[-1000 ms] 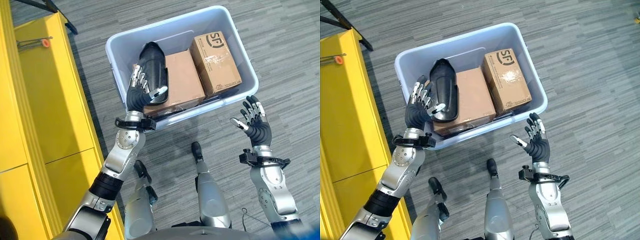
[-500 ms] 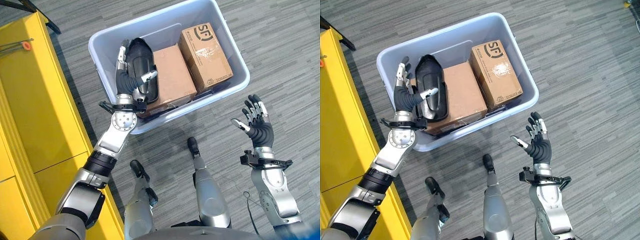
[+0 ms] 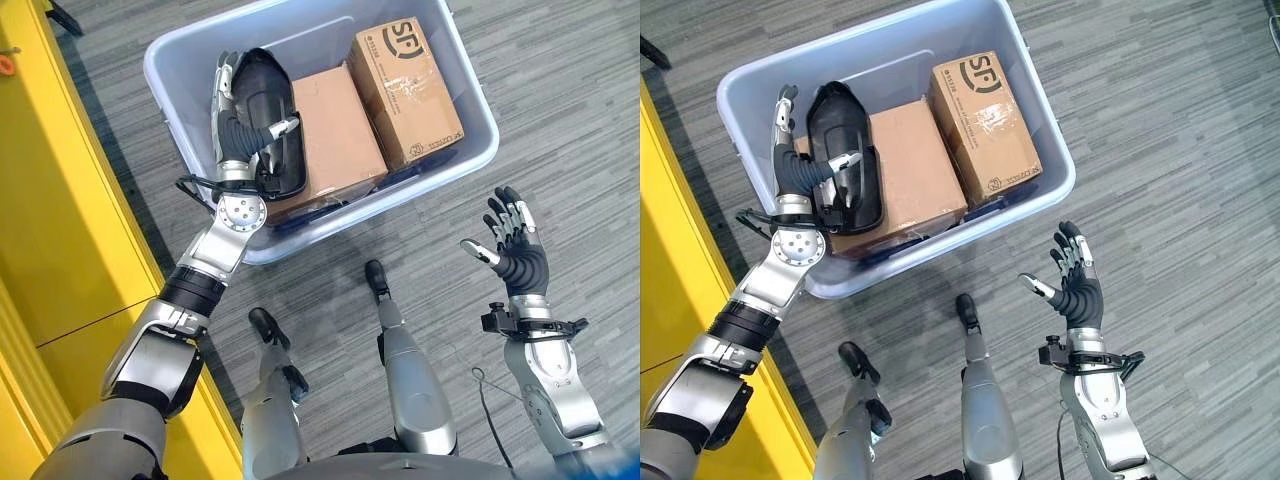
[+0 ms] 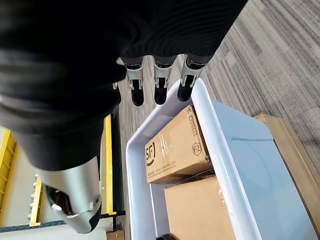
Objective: Move parts from the plastic box to the shelf.
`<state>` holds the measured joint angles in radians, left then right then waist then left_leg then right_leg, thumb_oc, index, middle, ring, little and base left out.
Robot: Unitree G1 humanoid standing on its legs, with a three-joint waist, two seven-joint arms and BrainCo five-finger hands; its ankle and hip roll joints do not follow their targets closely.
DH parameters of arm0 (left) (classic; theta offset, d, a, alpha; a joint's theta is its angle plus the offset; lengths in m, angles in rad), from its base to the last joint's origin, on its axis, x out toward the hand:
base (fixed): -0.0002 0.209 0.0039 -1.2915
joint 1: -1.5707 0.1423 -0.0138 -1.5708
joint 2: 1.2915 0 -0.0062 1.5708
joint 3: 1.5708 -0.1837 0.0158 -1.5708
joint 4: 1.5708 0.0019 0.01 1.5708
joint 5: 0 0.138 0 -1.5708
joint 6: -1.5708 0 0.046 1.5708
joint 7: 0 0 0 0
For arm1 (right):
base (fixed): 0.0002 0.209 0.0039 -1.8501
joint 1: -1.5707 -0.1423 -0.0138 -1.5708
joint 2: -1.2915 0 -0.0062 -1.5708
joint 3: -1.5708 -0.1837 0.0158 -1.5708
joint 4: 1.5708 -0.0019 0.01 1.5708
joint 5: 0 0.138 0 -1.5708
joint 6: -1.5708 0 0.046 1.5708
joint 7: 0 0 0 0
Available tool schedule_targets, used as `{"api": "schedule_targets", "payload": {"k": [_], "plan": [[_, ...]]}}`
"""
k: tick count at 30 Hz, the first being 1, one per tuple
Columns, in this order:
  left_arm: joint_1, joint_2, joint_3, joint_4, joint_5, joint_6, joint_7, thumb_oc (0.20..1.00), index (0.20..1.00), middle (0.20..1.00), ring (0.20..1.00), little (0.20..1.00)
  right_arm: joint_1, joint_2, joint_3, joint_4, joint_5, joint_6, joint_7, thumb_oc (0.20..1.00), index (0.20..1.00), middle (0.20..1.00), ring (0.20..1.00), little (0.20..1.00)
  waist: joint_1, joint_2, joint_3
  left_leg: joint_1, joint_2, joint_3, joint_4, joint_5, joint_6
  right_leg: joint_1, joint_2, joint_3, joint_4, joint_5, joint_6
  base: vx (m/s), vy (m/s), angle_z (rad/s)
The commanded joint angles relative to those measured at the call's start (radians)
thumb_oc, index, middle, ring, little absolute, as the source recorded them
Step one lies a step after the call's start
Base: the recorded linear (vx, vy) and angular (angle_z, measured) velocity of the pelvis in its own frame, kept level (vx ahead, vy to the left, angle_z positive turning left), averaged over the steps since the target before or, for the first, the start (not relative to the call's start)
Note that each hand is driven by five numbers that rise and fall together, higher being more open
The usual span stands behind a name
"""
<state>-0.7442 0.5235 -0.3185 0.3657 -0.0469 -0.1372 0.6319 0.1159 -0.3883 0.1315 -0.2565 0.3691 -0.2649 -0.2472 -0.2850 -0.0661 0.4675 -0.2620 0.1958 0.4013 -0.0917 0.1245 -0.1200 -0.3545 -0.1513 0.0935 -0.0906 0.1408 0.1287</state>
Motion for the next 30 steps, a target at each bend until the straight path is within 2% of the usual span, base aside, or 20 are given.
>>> {"api": "schedule_targets", "payload": {"k": [1, 2, 3, 4, 5, 6, 15, 30], "plan": [[-0.116, 0.052, 0.038, 0.066, 0.015, -0.032, 0.022, 1.000, 1.000, 1.000, 1.000, 1.000, -0.033, -0.007, -0.055, -0.042, -0.004, -0.070, 0.003, 1.000, 1.000, 1.000, 1.000, 1.000, -0.018, -0.008, 0.011, 0.008, 0.092, -0.077, 0.122, -0.030, -0.044, 0.000, -0.035, 0.001, 0.167, -0.142, 0.056, 0.09, 0.028, -0.02], [-0.116, 0.048, 0.038, 0.073, 0.009, -0.030, 0.024, 1.000, 1.000, 1.000, 1.000, 1.000, -0.032, -0.007, -0.055, -0.041, -0.003, -0.069, 0.002, 1.000, 1.000, 1.000, 1.000, 1.000, -0.019, -0.006, 0.005, 0.019, 0.088, -0.085, 0.118, -0.054, -0.052, 0.009, -0.039, 0.001, 0.167, -0.164, 0.061, 0.00, 0.000, 0.00], [-0.117, 0.049, 0.039, 0.074, 0.009, -0.031, 0.025, 1.000, 1.000, 1.000, 1.000, 1.000, -0.033, -0.007, -0.054, -0.042, -0.003, -0.069, 0.003, 1.000, 1.000, 1.000, 1.000, 1.000, -0.019, -0.009, 0.011, 0.007, 0.092, -0.076, 0.122, -0.030, -0.044, -0.001, -0.035, 0.002, 0.168, -0.143, 0.056, 0.10, 0.027, -0.02], [-0.118, 0.047, 0.039, 0.078, 0.005, -0.029, 0.026, 1.000, 1.000, 1.000, 1.000, 1.000, -0.032, -0.007, -0.054, -0.042, -0.005, -0.069, 0.001, 1.000, 1.000, 1.000, 1.000, 1.000, -0.019, -0.007, 0.006, 0.018, 0.089, -0.084, 0.118, -0.054, -0.053, 0.009, -0.039, 0.001, 0.167, -0.164, 0.061, -0.09, -0.030, -0.02], [-0.122, 0.047, 0.043, 0.087, 0.002, -0.028, 0.028, 1.000, 1.000, 1.000, 1.000, 1.000, -0.033, -0.008, -0.054, -0.043, -0.007, -0.069, 0.001, 1.000, 1.000, 1.000, 1.000, 1.000, -0.020, -0.011, 0.012, 0.004, 0.094, -0.076, 0.123, -0.030, -0.044, -0.004, -0.034, 0.002, 0.168, -0.143, 0.056, 0.10, 0.025, -0.02], [-0.126, 0.046, 0.041, 0.097, -0.003, -0.026, 0.029, 1.000, 1.000, 1.000, 1.000, 1.000, -0.030, -0.007, -0.057, -0.044, -0.005, -0.070, -0.001, 1.000, 1.000, 1.000, 1.000, 1.000, -0.020, -0.008, 0.008, 0.015, 0.089, -0.086, 0.118, -0.055, -0.052, 0.005, -0.038, 0.001, 0.169, -0.167, 0.061, 0.00, 0.000, 0.00], [-0.187, 0.046, 0.043, 0.156, -0.072, -0.013, 0.036, 1.000, 1.000, 1.000, 1.000, 1.000, -0.026, -0.009, -0.049, -0.040, 0.004, -0.060, 0.006, 1.000, 1.000, 1.000, 1.000, 1.000, -0.021, -0.010, 0.011, 0.003, 0.089, -0.087, 0.111, -0.053, -0.052, -0.013, -0.031, 0.002, 0.170, -0.166, 0.061, 0.01, 0.003, 0.00], [-0.216, 0.088, 0.044, 0.162, -0.061, -0.005, 0.046, 1.000, 1.000, 1.000, 1.000, 1.000, -0.014, -0.024, -0.064, -0.047, 0.022, -0.065, 0.026, 1.000, 1.000, 1.000, 1.000, 1.000, -0.018, -0.009, 0.016, -0.032, 0.086, -0.104, 0.128, -0.063, -0.048, -0.031, -0.028, -0.008, 0.175, -0.171, 0.059, 0.00, 0.000, 0.00]]}}
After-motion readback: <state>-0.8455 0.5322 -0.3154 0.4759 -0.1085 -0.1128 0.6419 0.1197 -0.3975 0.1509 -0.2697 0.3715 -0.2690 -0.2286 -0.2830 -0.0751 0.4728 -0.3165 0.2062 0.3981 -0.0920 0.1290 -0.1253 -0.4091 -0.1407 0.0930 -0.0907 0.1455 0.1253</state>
